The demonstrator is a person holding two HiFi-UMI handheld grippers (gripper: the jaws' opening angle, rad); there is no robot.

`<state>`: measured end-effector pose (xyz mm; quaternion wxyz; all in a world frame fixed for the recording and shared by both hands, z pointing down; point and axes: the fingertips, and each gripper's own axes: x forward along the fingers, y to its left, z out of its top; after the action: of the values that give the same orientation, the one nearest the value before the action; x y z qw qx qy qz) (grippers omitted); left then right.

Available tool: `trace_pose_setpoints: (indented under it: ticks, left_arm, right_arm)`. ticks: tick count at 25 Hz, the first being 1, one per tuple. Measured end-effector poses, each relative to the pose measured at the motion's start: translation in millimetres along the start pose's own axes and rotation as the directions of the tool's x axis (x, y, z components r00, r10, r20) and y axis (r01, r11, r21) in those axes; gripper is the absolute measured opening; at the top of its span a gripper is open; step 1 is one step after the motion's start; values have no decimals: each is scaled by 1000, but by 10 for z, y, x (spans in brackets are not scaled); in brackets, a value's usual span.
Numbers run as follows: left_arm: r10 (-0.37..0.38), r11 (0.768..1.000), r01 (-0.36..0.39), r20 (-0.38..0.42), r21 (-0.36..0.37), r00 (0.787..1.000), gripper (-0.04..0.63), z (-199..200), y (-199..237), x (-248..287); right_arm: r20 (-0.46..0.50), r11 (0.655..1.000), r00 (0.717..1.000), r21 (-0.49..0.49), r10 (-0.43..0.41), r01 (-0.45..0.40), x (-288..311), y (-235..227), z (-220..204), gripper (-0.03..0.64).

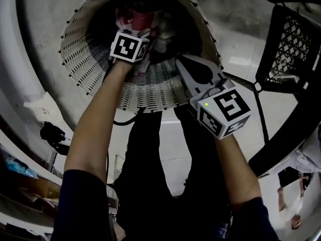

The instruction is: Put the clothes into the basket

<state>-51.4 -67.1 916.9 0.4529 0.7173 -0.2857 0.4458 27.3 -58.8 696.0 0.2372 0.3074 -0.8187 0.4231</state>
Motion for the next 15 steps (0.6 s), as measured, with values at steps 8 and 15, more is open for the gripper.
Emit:
trace_pose_setpoints:
  ticks: [8,15]
  left_arm:
    - [32,999,-32,39,15,999,422,24,-9,-270]
    - [17,1000,-18,101,11,995,422,129,-174,-617]
  right_arm:
    - [-6,1000,1000,20,0,0,37,85,29,8]
    - [-4,999,1000,32,-6,6,35,212,122,8]
